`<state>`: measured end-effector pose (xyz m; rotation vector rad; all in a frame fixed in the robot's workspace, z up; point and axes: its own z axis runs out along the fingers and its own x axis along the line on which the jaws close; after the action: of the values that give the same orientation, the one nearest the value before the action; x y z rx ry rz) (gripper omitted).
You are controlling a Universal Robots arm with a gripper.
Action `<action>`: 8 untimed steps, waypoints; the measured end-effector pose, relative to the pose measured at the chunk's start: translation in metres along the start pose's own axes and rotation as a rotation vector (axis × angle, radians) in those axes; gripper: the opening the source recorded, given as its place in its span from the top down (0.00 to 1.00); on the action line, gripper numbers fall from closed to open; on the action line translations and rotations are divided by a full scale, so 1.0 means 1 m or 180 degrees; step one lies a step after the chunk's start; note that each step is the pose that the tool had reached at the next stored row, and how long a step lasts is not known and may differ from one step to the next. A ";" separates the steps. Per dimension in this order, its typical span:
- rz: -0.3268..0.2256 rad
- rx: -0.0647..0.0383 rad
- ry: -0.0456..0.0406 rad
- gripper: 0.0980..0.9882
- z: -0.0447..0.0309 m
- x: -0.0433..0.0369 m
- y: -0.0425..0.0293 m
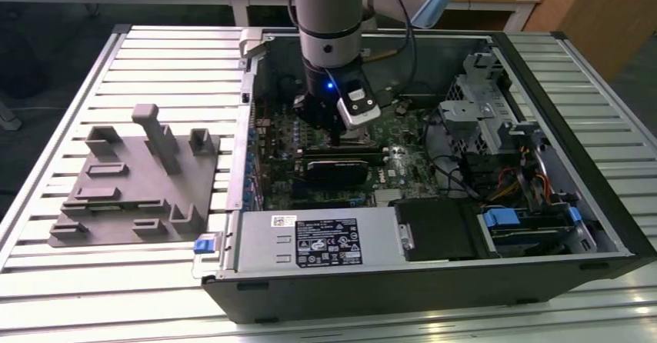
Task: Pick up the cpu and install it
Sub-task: 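Install the second cpu locking lever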
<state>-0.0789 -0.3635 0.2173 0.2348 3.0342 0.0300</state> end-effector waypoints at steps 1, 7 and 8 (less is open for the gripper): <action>-0.0013 -0.0011 0.0002 0.99 0.0010 0.0010 -0.0008; -0.0024 -0.0148 0.0023 0.99 0.0056 0.0028 -0.0049; -0.0024 -0.0176 0.0027 0.99 0.0063 0.0029 -0.0055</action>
<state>-0.0820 -0.3685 0.2106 0.2193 3.0376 0.1143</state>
